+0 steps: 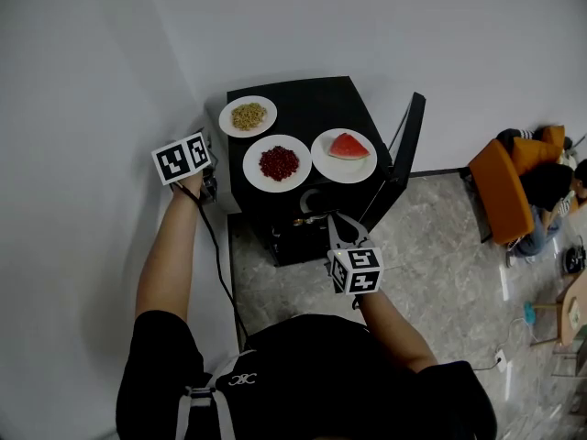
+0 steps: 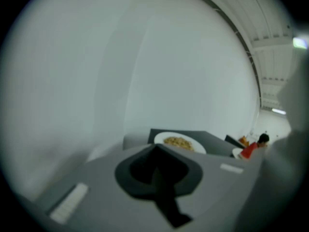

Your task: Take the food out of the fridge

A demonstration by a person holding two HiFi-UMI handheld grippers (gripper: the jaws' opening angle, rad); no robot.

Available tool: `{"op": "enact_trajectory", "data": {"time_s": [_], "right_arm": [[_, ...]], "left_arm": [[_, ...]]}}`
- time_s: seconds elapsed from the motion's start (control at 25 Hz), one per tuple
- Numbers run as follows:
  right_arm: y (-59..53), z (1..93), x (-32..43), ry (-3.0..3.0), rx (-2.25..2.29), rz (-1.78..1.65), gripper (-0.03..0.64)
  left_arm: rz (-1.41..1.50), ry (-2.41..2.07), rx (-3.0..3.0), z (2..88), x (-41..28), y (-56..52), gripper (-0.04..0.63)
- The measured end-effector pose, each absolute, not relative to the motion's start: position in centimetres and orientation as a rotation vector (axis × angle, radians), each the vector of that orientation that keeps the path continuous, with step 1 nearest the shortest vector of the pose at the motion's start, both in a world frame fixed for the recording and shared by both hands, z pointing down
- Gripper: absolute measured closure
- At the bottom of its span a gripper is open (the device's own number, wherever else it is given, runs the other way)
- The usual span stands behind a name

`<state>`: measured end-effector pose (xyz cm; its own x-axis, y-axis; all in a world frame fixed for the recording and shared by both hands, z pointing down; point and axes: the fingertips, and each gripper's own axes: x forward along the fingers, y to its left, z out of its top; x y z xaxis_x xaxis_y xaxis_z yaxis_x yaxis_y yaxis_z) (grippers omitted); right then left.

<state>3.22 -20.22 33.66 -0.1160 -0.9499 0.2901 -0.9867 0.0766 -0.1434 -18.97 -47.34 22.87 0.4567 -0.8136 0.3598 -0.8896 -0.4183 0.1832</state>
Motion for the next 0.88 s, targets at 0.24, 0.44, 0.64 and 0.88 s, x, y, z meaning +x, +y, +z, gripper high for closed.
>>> {"op": "enact_trajectory", "data": {"time_s": [0.24, 0.44, 0.64, 0.88], "right_arm": [[-19.2, 32.7, 3.1, -2.267, 1.982, 0.457, 0.624], [-18.1, 31.1, 4.0, -2.286, 1.987, 0.423, 0.624], [-16.7, 29.3, 4.5, -2.339, 1.991, 0.435, 0.624], [-14.1, 27.6, 4.3, -2.363, 1.978, 0.372, 0.624]], "left_arm": [[0.298, -1.554, 2.538, 21.4, -18.2, -39.1, 0.595], [0.336, -1.564, 2.578, 22.6, -16.0, -32.0, 0.595], [0.339, -1.52, 2.616, 23.4, -12.8, -25.0, 0.595], [0.318, -1.448, 2.648, 23.8, -8.8, -19.0, 0.595]]}}
